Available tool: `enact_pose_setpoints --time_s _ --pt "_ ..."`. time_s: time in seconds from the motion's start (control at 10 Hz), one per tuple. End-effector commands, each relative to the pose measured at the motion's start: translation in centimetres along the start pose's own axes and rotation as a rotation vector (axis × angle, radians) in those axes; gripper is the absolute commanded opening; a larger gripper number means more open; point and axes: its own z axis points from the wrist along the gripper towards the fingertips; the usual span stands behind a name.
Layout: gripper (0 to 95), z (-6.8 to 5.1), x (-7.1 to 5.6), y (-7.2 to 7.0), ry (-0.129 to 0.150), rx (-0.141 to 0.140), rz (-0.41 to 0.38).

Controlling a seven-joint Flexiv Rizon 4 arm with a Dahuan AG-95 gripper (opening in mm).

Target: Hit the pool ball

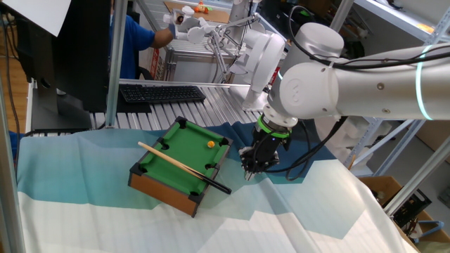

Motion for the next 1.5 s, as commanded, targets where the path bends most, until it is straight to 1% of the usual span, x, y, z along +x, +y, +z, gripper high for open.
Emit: enact_pose_setpoints --time_s 0.1,0.2,0.3,0.4,0.5,0.6,0.7,0.8,0.9,1.0,1.1,1.3,1.5 --pt "0.0 0.0 0.0 0.0 0.001 -0.001 -0.017" --pt "0.0 0.1 0.0 0.1 0.000 -0.002 -0.025" --pt "0.0 0.2 -0.1 0.2 -0.006 -0.002 -0.078" --pt "0.0 0.4 -0.2 0.3 -0.014 0.034 -0.164" --pt "0.0 0.5 -0.2 0.4 -0.008 0.047 -0.201" --pt "0.0 0.6 -0.2 0.4 -0.007 0.046 -0.214" --pt "0.0 0.7 -0.3 0.5 -0.006 0.048 -0.250" --pt "0.0 0.9 -0.4 0.6 -0.002 0.049 -0.316" --pt "0.0 1.2 -0.5 0.8 -0.004 0.050 -0.360" --pt "0.0 1.5 -0.8 1.0 -0.005 0.049 -0.379" --pt "0.0 1.7 -1.3 1.3 -0.002 0.049 -0.409" --pt "0.0 3.0 -2.9 2.3 -0.006 0.035 -0.450" --pt "0.0 3.7 -4.3 2.9 -0.009 0.023 -0.455"
